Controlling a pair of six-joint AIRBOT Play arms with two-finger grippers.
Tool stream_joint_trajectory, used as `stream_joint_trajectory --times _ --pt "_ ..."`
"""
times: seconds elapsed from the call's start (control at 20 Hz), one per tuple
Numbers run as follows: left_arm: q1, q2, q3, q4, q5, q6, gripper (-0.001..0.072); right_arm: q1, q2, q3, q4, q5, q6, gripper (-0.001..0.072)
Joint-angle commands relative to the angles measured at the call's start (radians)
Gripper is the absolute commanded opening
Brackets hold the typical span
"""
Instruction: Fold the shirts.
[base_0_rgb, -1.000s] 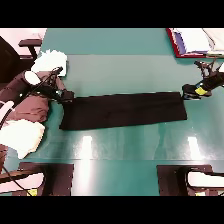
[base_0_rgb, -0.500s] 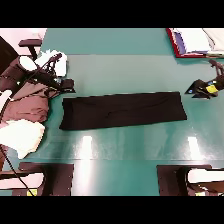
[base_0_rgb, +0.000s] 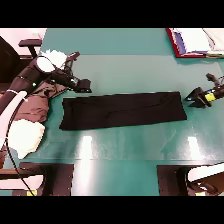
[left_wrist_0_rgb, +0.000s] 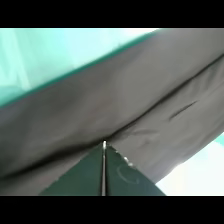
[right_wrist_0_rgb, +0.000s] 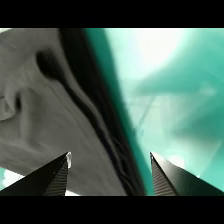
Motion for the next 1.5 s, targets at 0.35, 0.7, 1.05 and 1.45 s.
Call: stream_joint_trajectory --times 0.35,0.7,1.05,1.45 --pt "-0.212 -0.128 0.005 -0.128 0.211 -0.038 0.0020 0.153 -0.018 0.001 0.014 0.002 -0.059 0.0029" --pt "-0.307 -0.296 0.152 -0.158 0.210 -0.031 0.0019 0.206 0.265 0.001 0.209 -0.047 -0.046 0.0020" --pt "-0.350 -0.420 0.256 -0.126 0.149 -0.040 0.0019 0.403 0.472 0.003 0.277 -0.164 0.027 0.0020" --pt "-0.348 -0.420 0.314 -0.036 0.067 -0.057 0.0019 0.547 0.538 0.003 0.346 -0.248 0.034 0.0020"
